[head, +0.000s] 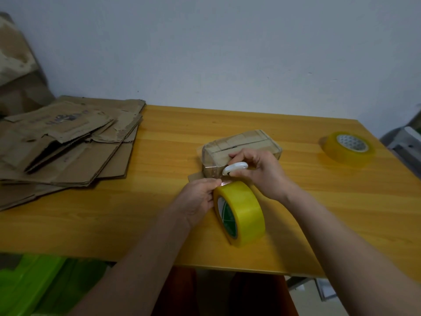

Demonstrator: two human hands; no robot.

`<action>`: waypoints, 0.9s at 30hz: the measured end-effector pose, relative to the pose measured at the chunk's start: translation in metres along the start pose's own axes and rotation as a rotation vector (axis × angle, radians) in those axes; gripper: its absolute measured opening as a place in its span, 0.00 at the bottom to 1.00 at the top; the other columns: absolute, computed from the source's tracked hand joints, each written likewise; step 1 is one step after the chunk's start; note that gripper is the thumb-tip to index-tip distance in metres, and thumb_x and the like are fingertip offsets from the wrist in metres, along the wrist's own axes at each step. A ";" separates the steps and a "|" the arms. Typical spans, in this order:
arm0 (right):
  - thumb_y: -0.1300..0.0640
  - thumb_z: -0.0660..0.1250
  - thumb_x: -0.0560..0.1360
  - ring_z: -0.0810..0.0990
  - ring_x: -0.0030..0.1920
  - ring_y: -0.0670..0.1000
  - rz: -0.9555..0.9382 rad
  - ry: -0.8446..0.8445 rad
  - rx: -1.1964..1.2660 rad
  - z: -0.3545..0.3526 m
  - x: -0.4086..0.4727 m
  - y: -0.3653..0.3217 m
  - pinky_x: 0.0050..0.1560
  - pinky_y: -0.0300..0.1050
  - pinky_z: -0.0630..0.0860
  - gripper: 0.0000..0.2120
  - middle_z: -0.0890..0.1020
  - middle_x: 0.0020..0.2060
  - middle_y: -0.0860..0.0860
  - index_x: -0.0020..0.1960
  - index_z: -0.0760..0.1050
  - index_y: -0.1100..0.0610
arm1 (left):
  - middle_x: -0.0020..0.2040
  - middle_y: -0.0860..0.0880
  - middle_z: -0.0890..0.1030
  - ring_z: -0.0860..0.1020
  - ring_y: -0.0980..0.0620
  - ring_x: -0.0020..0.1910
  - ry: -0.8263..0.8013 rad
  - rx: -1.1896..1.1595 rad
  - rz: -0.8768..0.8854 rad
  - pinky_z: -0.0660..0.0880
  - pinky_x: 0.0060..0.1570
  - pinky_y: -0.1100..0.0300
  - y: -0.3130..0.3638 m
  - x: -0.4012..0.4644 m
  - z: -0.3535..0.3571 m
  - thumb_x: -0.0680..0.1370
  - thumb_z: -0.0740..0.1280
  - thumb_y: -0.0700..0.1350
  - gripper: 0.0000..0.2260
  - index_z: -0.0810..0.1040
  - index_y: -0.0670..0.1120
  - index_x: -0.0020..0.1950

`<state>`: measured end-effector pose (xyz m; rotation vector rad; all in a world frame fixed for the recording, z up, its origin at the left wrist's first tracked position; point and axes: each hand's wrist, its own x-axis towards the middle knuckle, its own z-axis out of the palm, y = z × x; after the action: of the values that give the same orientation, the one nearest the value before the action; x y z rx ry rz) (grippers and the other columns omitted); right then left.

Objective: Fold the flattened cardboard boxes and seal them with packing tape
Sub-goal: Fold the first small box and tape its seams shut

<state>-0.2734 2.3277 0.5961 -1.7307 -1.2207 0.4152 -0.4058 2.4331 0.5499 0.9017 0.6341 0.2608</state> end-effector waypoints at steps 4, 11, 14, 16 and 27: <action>0.69 0.73 0.68 0.79 0.55 0.38 -0.007 -0.005 0.067 -0.001 0.001 0.001 0.56 0.40 0.75 0.06 0.84 0.45 0.55 0.44 0.80 0.65 | 0.54 0.40 0.82 0.80 0.46 0.54 0.014 -0.008 0.007 0.77 0.54 0.54 -0.001 0.000 0.001 0.79 0.63 0.36 0.06 0.78 0.38 0.53; 0.66 0.74 0.68 0.75 0.58 0.37 -0.025 -0.027 -0.052 0.001 -0.001 0.002 0.57 0.34 0.71 0.06 0.83 0.47 0.49 0.43 0.81 0.59 | 0.52 0.41 0.82 0.79 0.46 0.55 0.030 0.000 0.011 0.75 0.59 0.52 -0.001 -0.002 0.003 0.78 0.64 0.36 0.05 0.79 0.39 0.48; 0.64 0.74 0.69 0.73 0.59 0.37 -0.072 -0.036 -0.202 0.002 -0.001 0.004 0.56 0.26 0.67 0.06 0.80 0.51 0.49 0.44 0.81 0.56 | 0.47 0.43 0.82 0.79 0.47 0.51 0.037 0.004 0.027 0.77 0.52 0.54 -0.001 -0.004 0.003 0.79 0.63 0.35 0.04 0.77 0.39 0.47; 0.65 0.74 0.69 0.74 0.59 0.40 -0.092 -0.010 -0.229 -0.002 -0.001 0.006 0.56 0.28 0.68 0.06 0.81 0.50 0.51 0.44 0.81 0.59 | 0.47 0.44 0.83 0.79 0.48 0.50 0.045 0.016 0.036 0.77 0.50 0.54 0.000 -0.005 0.002 0.79 0.63 0.35 0.04 0.76 0.40 0.45; 0.66 0.73 0.70 0.79 0.43 0.53 0.313 0.123 -0.041 -0.024 -0.031 0.043 0.43 0.47 0.76 0.14 0.80 0.44 0.54 0.45 0.70 0.53 | 0.42 0.47 0.85 0.81 0.48 0.49 0.079 0.062 0.046 0.75 0.58 0.50 0.002 -0.003 0.005 0.77 0.66 0.35 0.06 0.78 0.42 0.41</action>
<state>-0.2469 2.2866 0.5645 -1.9595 -0.8780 0.4617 -0.4052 2.4296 0.5545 0.9699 0.6981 0.3213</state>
